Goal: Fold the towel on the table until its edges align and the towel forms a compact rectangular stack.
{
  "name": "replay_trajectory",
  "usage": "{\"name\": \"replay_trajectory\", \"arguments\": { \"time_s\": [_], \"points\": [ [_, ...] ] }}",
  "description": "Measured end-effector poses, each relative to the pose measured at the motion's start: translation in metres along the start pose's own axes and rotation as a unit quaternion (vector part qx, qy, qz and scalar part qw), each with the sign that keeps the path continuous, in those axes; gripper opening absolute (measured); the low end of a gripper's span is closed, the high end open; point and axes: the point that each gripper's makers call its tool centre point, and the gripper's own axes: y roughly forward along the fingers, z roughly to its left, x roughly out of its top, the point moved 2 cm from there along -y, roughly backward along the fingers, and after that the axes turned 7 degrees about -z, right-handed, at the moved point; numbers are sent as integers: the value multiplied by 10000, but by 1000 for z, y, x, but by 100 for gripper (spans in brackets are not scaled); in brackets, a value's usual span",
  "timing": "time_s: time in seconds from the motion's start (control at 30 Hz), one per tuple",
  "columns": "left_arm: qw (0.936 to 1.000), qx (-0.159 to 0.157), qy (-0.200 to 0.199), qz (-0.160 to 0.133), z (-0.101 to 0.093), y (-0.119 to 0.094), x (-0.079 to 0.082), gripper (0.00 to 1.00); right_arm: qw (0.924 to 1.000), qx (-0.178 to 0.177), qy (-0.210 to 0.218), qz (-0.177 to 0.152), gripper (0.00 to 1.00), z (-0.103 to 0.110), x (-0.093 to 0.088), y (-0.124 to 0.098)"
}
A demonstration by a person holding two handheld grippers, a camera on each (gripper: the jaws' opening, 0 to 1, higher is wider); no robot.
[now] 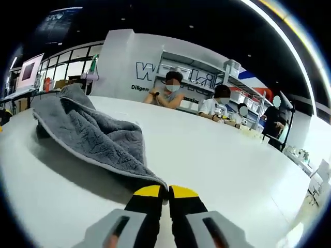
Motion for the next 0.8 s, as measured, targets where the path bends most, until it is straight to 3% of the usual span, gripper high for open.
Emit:
{"name": "replay_trajectory", "arguments": {
  "time_s": [0.43, 0.8],
  "points": [
    [10000, 19, -15, 17, 1, 1, 0, 92, 9986, -399, -221, 268, 6, -30, -18, -5],
    [10000, -38, -1, 30, -5, 4, 0, 92, 9971, -579, -321, 366, 6, -46, -23, -10]
  ]
}}
